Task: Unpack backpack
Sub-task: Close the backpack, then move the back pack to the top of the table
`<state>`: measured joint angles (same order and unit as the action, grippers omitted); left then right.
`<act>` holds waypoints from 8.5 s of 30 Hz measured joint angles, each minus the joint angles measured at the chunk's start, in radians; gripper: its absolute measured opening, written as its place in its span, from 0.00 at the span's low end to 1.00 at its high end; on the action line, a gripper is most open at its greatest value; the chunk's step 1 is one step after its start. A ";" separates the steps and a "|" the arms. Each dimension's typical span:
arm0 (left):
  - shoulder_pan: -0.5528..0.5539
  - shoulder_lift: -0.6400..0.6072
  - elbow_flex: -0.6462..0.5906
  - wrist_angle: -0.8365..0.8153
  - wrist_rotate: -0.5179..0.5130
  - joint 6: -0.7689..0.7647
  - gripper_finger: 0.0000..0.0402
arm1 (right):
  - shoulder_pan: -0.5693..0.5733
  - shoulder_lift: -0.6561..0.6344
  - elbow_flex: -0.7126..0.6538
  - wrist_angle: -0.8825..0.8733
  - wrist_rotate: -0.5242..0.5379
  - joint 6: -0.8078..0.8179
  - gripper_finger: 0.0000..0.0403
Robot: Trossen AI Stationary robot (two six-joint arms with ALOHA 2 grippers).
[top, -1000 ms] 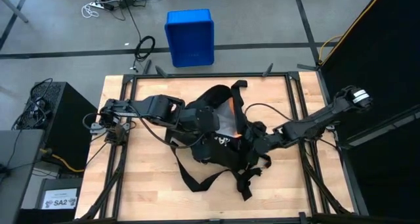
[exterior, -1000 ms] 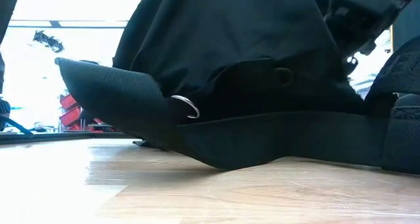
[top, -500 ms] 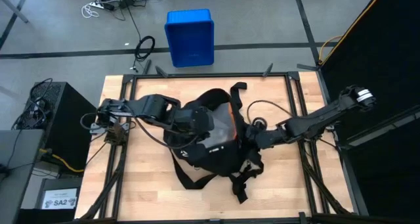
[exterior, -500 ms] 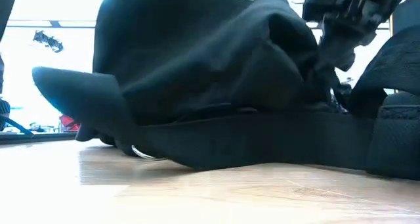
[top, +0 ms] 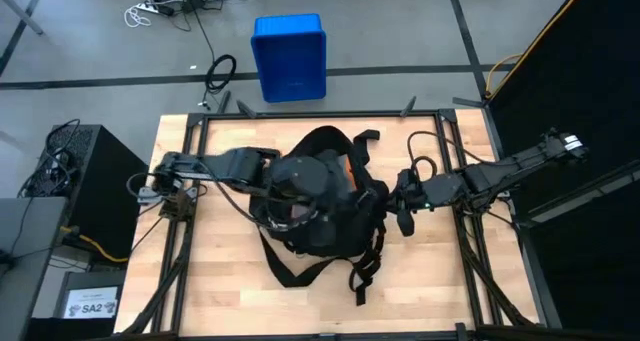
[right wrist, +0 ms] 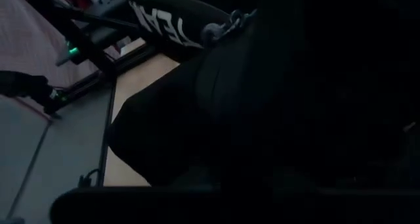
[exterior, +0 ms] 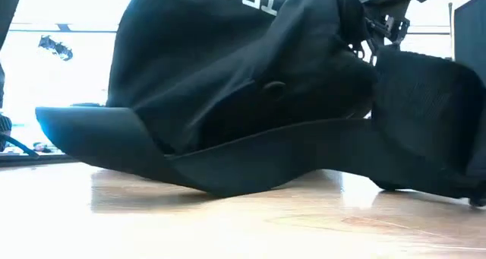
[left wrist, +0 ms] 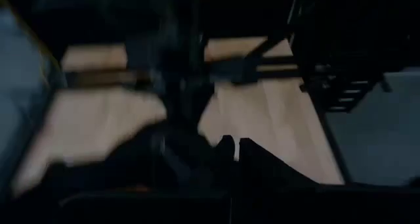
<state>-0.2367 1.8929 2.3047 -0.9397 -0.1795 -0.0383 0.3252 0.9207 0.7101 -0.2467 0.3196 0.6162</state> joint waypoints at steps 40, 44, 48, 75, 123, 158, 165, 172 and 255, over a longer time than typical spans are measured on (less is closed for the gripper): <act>0.091 0.159 -0.175 -0.016 -0.044 -0.389 0.17 | -0.009 0.009 0.001 0.069 -0.049 -0.069 0.00; 0.096 0.145 -0.175 -0.031 -0.032 -0.363 0.03 | -0.009 0.009 0.002 0.050 -0.057 -0.060 0.00; 0.099 0.113 -0.111 -0.168 -0.050 -0.347 0.01 | 0.005 0.008 0.002 0.006 -0.094 -0.023 0.00; 0.133 -0.083 -0.247 -0.564 -0.076 -0.385 0.00 | 0.352 -0.015 0.002 -0.295 0.013 0.288 0.00; 0.146 -1.315 -1.434 0.294 -0.210 -0.270 0.34 | 0.046 -0.060 0.149 -0.422 -0.056 0.312 0.60; 0.198 -0.897 -2.076 1.223 0.144 -0.154 0.00 | -0.191 0.638 0.230 -0.221 -0.304 -0.022 0.00; 0.546 -0.861 -2.146 1.329 0.193 -0.101 0.00 | -0.623 0.631 0.198 -0.122 -0.503 -0.374 0.00; 0.817 -0.633 -1.960 1.401 0.513 -0.013 0.00 | -0.961 0.630 0.196 0.000 -0.769 -0.473 0.00; 0.913 -1.864 -2.243 0.877 0.475 0.005 0.00 | -0.425 -0.764 -0.629 0.073 0.151 -0.417 0.02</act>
<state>0.6765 0.0288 0.0616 -0.0624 0.2951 -0.0331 -0.1001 0.1570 0.0814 -0.1740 0.4706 0.1993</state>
